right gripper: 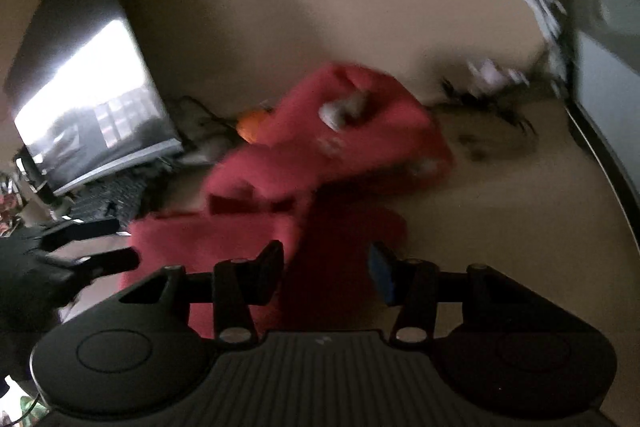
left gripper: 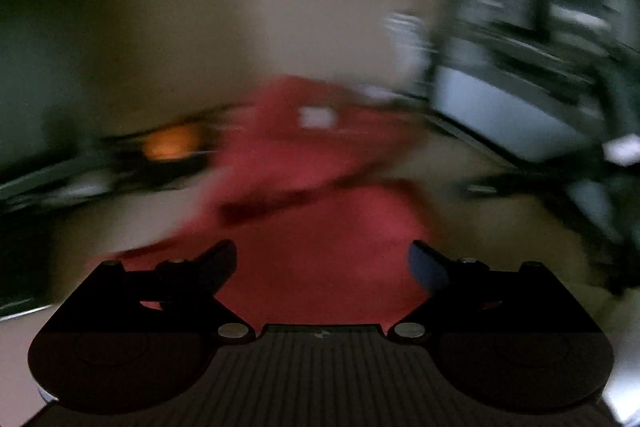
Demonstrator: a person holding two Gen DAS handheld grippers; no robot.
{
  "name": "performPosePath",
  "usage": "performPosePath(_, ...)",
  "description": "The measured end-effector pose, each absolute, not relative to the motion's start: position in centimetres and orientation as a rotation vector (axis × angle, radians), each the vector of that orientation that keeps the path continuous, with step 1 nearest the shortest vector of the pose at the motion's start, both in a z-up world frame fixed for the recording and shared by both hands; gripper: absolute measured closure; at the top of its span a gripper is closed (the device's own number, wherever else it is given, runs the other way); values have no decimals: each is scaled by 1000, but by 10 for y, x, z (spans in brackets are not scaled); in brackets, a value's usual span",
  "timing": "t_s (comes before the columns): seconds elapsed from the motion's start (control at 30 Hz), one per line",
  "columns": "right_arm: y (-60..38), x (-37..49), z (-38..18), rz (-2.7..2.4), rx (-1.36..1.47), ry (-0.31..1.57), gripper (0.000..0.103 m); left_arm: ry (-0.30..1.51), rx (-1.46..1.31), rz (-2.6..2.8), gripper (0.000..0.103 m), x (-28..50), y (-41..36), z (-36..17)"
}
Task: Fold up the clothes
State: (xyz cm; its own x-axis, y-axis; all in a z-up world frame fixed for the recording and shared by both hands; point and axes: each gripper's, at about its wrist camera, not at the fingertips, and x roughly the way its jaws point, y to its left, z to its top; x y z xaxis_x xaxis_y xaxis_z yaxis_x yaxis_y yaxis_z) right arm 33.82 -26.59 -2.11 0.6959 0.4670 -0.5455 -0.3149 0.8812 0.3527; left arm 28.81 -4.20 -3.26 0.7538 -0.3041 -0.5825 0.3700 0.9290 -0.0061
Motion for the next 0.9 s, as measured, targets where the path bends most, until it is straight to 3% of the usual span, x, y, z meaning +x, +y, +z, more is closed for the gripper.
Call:
performPosePath(0.17, -227, 338, -18, 526, 154, 667, 56, 651, -29, -230, 8, 310, 16, -33)
performPosePath(0.23, -215, 345, -34, 544, 136, 730, 56, 668, -79, -233, 14, 314, 28, -39)
performPosePath(0.33, -215, 352, -68, 524, 154, 819, 58, 711, -138, -214, 13, 322, 38, -54)
performPosePath(0.47, -226, 354, -72, 556, 207, 810, 58, 814, -132, -188, 10, 342, 37, -80)
performPosePath(0.67, -226, 353, -62, 513, 237, 790, 56, 773, -121, -101, 8, 303, 45, -67)
performPosePath(0.9, -241, 298, -19, 352, 87, 635, 48, 720, 17, -54, 4, 208, 47, -40)
